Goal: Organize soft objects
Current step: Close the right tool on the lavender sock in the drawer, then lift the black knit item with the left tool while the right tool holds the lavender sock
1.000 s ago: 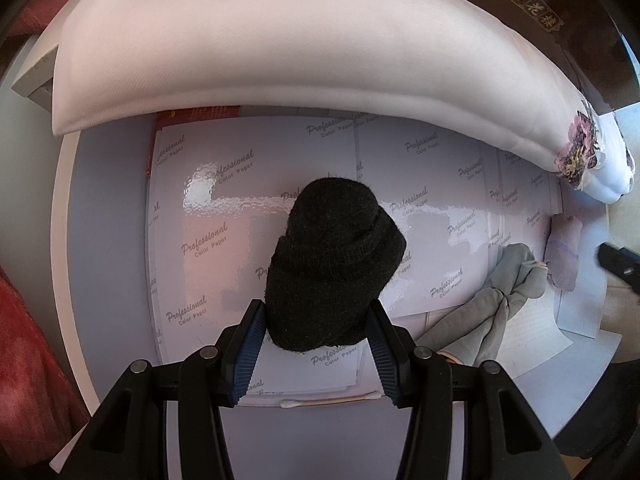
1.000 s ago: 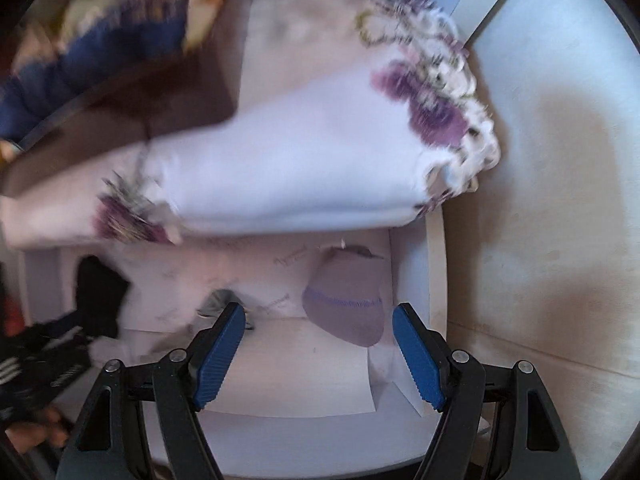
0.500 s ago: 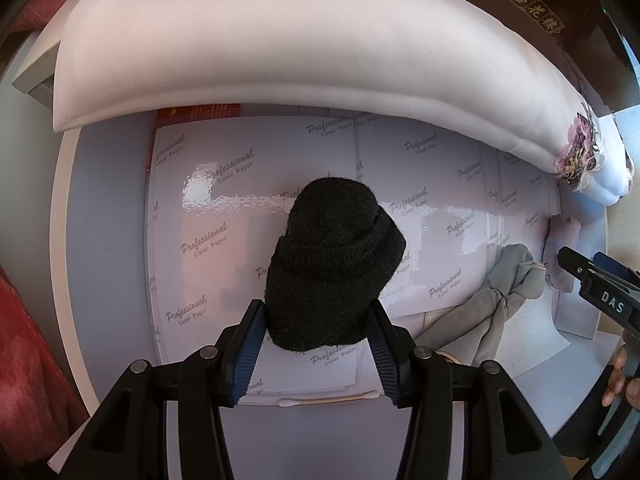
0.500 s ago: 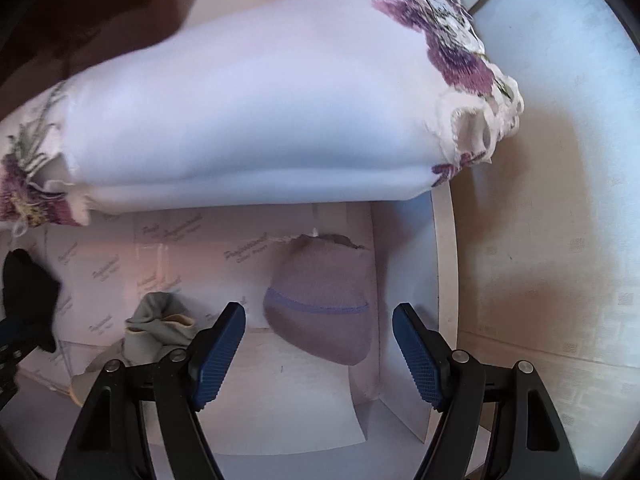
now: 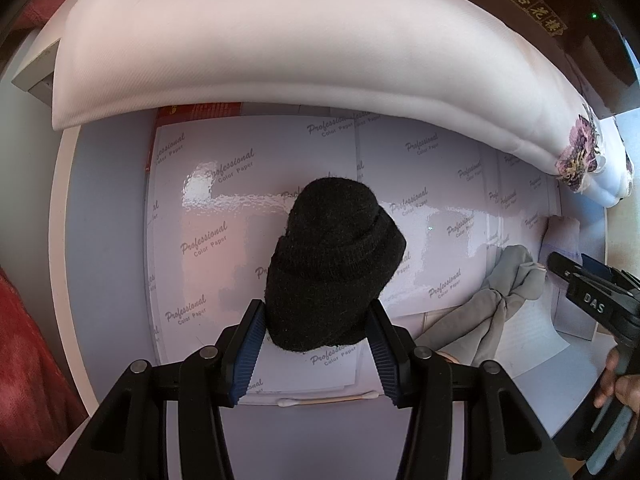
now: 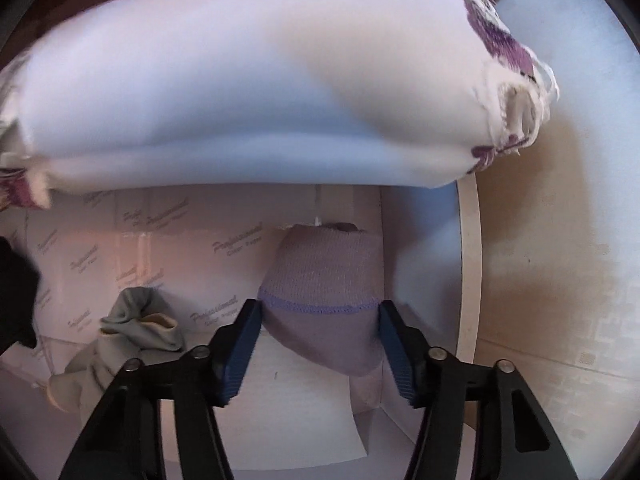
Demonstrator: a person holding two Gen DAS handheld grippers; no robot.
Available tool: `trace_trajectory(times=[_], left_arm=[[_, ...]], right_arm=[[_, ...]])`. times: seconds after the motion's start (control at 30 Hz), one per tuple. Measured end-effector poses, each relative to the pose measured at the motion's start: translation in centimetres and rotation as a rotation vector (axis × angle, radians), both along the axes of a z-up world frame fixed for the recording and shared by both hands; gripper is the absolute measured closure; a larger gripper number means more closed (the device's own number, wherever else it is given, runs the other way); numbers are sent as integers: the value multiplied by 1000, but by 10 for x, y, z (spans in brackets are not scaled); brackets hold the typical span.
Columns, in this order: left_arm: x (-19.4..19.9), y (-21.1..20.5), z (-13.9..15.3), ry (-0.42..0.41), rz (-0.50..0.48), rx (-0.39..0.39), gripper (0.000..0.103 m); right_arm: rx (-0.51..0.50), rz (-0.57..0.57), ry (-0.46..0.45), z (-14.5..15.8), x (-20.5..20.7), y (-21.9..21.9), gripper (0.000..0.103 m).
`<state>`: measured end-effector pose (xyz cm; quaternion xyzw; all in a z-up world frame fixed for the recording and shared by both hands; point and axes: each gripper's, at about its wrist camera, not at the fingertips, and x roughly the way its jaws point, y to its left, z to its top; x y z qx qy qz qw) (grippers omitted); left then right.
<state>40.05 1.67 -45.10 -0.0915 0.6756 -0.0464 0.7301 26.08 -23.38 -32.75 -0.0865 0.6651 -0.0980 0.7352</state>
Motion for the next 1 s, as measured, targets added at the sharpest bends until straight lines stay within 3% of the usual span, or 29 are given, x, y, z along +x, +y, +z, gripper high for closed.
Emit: trace_trajectory(times=[0.2,0.37,0.8,1.0], left_arm=[[0,1,0,-1,-3,-2,52],[0,2,0,0,-4,-9,52],[-2,16,-3,39,43,-82,50],[-3,27,8,12,87,-108,50]], right_arm=[[57,42,58,15,-14,17,51],[182,-29,115,6,-24,10,49],[173,-71,125,-20,-22,-3,43],[179,-88,133,-32,-17,-4,39]])
